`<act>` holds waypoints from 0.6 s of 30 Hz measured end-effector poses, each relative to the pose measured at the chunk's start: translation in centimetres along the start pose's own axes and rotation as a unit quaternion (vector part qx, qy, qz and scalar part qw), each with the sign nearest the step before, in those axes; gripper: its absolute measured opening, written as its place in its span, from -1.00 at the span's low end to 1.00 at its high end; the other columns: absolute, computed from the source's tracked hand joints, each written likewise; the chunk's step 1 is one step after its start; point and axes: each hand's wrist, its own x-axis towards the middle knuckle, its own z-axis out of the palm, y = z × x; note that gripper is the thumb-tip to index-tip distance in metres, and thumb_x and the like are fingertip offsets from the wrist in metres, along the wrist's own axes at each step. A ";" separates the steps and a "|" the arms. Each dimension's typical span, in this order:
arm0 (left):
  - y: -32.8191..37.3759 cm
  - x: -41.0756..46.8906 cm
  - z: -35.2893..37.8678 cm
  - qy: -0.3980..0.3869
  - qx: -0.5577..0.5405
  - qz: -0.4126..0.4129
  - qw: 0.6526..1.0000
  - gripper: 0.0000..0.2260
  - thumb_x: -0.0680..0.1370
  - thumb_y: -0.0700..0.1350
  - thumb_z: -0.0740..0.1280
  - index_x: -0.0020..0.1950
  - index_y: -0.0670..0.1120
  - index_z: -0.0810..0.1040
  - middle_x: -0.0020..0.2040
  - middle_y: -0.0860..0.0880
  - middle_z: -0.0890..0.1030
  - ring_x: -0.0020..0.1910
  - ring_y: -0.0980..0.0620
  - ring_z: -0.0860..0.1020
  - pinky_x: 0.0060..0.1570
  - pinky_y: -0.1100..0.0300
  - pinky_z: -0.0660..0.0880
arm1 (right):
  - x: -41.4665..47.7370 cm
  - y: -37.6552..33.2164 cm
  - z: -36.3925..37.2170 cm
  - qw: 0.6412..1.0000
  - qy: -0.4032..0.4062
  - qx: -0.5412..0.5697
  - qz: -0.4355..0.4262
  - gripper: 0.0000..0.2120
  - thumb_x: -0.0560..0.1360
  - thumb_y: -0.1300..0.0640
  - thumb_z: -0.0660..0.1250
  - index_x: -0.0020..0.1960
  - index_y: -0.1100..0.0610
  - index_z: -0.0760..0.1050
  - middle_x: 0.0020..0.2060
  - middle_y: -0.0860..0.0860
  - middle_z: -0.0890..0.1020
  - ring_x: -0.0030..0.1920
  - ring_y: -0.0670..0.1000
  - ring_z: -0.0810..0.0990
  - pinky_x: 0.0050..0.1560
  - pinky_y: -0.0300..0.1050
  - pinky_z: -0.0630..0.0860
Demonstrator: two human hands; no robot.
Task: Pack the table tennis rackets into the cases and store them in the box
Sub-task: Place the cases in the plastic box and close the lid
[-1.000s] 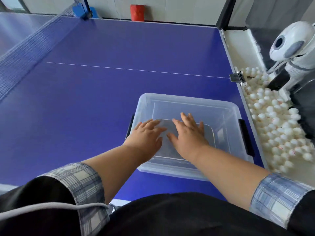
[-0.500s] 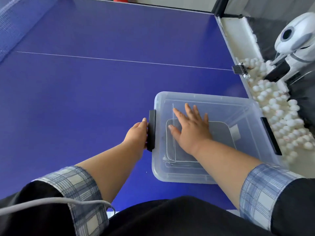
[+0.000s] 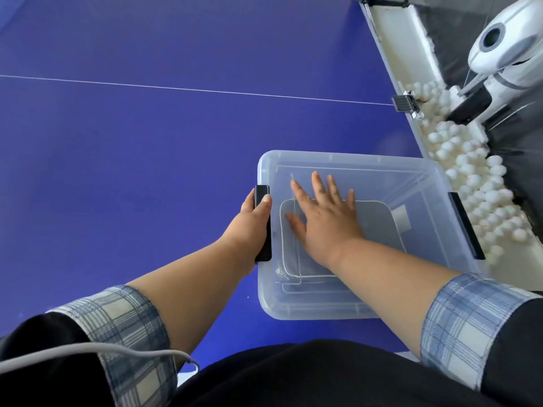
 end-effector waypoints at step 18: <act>1.3 -2.8 2.9 0.069 0.719 0.294 0.626 -0.42 0.64 -0.12 0.09 0.63 0.07 -0.04 0.64 -0.03 -0.10 0.60 -0.10 -0.20 0.55 -0.09 -0.18 | -4.2 6.1 -1.1 0.973 0.081 0.203 0.078 -0.48 0.62 -0.14 0.23 0.56 -0.07 0.33 0.62 0.05 0.17 0.61 0.10 0.12 0.56 0.12 0.11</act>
